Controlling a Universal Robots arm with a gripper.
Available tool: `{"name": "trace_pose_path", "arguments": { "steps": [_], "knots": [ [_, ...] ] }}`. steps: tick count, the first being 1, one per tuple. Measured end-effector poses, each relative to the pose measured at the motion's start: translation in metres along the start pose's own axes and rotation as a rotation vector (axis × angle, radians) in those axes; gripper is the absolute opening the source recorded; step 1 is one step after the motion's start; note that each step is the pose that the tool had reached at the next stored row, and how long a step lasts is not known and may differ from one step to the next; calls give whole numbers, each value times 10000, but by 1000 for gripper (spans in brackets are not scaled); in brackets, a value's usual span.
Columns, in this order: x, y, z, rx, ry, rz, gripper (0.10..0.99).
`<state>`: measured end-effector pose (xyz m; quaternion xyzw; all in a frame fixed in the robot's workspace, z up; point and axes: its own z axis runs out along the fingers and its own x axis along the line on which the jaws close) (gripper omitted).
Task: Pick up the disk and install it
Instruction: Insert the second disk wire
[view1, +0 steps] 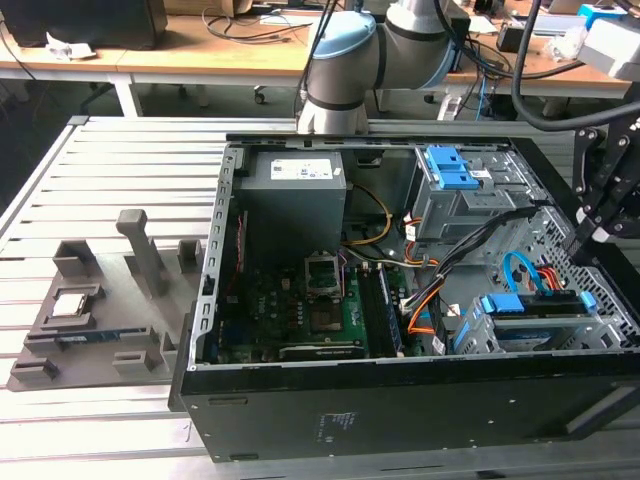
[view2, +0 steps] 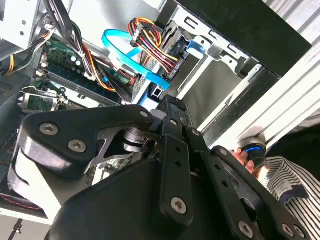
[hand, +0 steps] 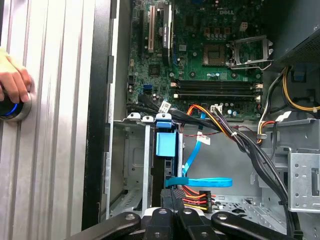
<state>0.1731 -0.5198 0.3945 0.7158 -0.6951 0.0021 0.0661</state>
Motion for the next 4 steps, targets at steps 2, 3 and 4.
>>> {"name": "trace_pose_path", "arguments": {
  "steps": [2,3,4],
  "knots": [
    [0,0,-1,0,0,1,106],
    [0,0,-1,-1,0,1,106],
    [0,0,-1,0,0,0,106]
  ]
}}
